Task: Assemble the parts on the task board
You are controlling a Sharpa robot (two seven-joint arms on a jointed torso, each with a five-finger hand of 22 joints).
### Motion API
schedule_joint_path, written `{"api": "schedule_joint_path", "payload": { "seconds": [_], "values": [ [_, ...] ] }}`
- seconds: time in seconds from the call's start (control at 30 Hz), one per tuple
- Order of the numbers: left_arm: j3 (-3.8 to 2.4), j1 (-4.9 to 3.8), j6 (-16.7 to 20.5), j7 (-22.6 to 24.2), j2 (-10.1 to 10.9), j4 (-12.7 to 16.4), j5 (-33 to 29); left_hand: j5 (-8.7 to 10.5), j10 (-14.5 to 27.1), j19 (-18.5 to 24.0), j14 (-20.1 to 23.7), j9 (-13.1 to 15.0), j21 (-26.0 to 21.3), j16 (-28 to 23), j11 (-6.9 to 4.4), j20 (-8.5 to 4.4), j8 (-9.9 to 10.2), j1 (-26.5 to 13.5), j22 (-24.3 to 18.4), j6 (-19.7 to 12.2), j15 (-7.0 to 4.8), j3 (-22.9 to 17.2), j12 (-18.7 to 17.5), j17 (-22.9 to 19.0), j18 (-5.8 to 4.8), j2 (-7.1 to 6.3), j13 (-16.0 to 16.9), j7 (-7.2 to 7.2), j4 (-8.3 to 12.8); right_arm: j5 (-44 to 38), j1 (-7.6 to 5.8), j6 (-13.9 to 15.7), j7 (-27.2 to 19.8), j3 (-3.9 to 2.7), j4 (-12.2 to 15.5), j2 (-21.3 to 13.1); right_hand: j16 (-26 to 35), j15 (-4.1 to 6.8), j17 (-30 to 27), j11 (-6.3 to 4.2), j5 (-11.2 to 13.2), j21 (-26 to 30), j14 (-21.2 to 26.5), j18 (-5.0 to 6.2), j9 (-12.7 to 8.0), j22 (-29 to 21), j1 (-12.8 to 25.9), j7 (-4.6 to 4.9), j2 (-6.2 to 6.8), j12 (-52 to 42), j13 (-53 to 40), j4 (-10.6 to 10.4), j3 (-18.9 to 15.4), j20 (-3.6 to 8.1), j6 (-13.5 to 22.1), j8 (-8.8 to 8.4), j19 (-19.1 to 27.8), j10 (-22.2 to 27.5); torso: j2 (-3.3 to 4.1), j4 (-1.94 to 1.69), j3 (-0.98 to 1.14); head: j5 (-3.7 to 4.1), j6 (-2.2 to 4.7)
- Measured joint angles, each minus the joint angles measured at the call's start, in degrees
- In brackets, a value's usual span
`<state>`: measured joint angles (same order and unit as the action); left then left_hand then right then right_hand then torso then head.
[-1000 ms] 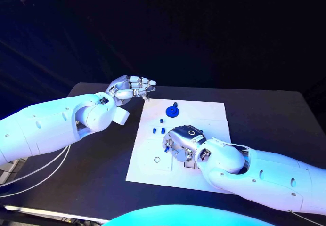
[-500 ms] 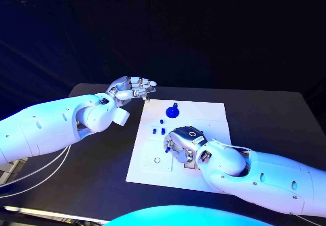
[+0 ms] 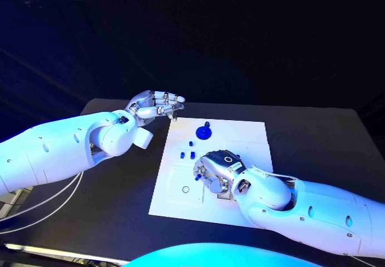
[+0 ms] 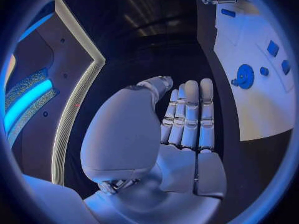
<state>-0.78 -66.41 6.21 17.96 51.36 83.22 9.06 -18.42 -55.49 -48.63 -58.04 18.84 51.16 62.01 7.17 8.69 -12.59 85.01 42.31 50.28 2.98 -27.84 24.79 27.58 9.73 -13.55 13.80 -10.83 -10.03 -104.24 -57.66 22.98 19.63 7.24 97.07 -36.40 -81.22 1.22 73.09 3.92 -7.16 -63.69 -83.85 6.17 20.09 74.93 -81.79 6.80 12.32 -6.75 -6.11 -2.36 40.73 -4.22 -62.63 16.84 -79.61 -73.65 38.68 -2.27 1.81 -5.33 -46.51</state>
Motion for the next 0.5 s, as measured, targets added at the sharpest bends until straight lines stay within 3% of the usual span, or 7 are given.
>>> {"api": "schedule_joint_path", "payload": {
  "seconds": [0.5],
  "values": [
    [0.01,0.0,-0.2,-0.2,0.0,0.0,0.1,0.0,0.0,0.0,0.0,0.0,0.0,0.0,0.0,0.0,0.0,0.0,0.0,0.0,0.0,0.0,0.0,0.0,0.0,0.0,0.0,0.0,0.0,-1.0,-0.06,-1.5,1.2,-0.1,0.0,0.4,0.0,0.0,0.0,0.0,-0.2,0.0,0.0,0.0,0.0,0.0,0.4,0.0,-0.09,0.0,0.0,0.0,0.0,0.0,0.0,-0.13,0.0,0.0,0.03,-0.03,-0.05,0.07,-0.12]
  ]
}}
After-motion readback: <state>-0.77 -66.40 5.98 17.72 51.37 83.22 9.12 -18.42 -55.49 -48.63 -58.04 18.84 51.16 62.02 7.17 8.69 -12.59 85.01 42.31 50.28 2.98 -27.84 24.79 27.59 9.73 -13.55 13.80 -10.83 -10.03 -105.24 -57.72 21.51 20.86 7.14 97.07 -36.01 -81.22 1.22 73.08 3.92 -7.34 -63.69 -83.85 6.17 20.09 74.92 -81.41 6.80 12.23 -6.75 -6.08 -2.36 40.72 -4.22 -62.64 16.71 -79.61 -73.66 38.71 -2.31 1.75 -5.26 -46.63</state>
